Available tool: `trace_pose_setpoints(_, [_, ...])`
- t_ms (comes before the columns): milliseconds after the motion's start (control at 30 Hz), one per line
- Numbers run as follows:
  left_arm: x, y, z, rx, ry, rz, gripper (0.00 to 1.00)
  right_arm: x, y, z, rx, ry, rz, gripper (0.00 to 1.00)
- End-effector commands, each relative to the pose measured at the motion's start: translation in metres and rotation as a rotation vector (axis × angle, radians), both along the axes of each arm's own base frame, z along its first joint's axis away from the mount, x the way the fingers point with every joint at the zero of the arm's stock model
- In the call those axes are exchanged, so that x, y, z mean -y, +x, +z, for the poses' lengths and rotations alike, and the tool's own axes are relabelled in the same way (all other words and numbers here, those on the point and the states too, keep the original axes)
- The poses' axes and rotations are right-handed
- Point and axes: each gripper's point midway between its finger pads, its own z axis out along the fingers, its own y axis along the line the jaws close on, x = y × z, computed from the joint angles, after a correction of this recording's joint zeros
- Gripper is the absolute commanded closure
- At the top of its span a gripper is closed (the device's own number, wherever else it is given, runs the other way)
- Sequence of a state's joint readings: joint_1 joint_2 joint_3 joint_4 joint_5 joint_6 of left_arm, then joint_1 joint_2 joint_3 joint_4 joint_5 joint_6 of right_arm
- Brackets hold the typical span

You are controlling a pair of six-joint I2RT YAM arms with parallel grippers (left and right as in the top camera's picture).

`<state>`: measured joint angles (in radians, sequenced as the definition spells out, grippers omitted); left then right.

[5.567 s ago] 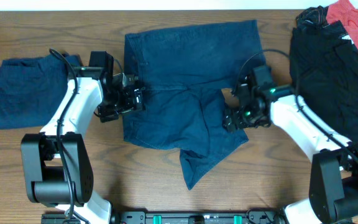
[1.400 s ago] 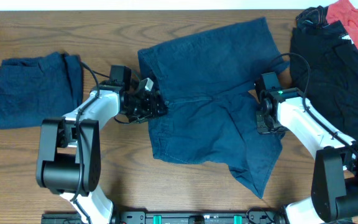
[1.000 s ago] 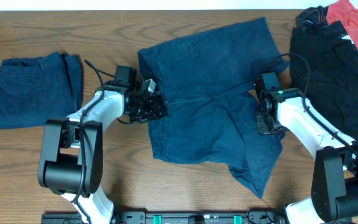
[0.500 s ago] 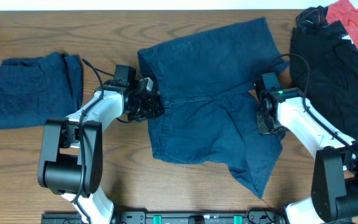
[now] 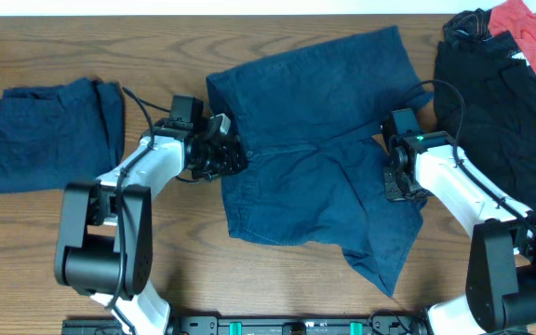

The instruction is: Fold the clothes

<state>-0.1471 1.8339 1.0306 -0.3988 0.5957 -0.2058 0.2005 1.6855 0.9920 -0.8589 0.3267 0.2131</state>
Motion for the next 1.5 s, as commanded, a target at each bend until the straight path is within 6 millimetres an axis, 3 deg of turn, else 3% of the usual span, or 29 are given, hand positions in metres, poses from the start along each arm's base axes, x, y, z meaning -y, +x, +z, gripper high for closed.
trace_pose_setpoints(0, [0.001,0.001,0.009,0.027,-0.009,-0.005,0.60,0.002,0.006,0.006,0.030,-0.007,-0.020,0.99])
trace_pose_setpoints(333, [0.009,0.005,-0.007,0.032,0.000,-0.024,0.60,0.002,0.006,0.006,0.030,-0.007,-0.020,0.99])
trace_pose_setpoints(500, [0.021,-0.002,-0.017,0.011,0.008,-0.060,0.60,0.002,0.005,0.006,0.027,-0.008,-0.020,0.99])
trace_pose_setpoints(600, [0.018,-0.003,-0.024,0.010,0.059,-0.059,0.60,0.002,0.005,0.006,0.026,-0.008,-0.020,0.99])
trace_pose_setpoints(967, [0.016,-0.002,-0.024,0.007,0.054,-0.052,0.61,0.002,0.005,0.006,0.026,-0.008,-0.020,0.99])
trace_pose_setpoints(1167, [0.028,-0.008,-0.021,-0.017,0.003,-0.064,0.62,0.002,0.004,0.006,0.023,-0.008,-0.020,0.99])
trace_pose_setpoints(1467, [0.035,-0.012,-0.020,-0.034,-0.004,-0.060,0.92,0.003,0.002,0.006,0.014,-0.010,-0.020,0.99])
